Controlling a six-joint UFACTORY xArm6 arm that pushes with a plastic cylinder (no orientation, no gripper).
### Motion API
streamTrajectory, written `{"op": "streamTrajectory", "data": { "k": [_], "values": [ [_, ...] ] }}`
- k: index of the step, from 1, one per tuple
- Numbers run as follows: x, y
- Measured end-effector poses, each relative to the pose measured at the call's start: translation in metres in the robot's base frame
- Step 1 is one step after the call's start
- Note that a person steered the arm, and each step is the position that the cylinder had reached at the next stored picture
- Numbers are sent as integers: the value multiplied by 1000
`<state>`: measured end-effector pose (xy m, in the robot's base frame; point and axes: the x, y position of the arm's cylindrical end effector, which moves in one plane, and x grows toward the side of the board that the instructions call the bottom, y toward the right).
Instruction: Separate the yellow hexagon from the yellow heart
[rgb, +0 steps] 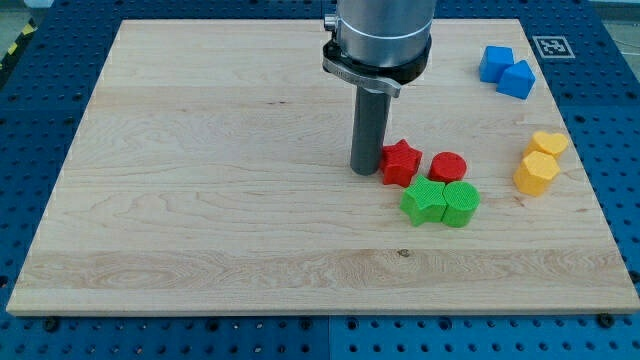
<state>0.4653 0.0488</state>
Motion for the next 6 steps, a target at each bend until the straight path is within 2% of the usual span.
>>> {"op": "streamTrajectory", "data": {
  "k": [3,4,5,6],
  "values": [
    [1,20],
    [-43,12],
    [-52,29],
    [-45,70]
  ]
}}
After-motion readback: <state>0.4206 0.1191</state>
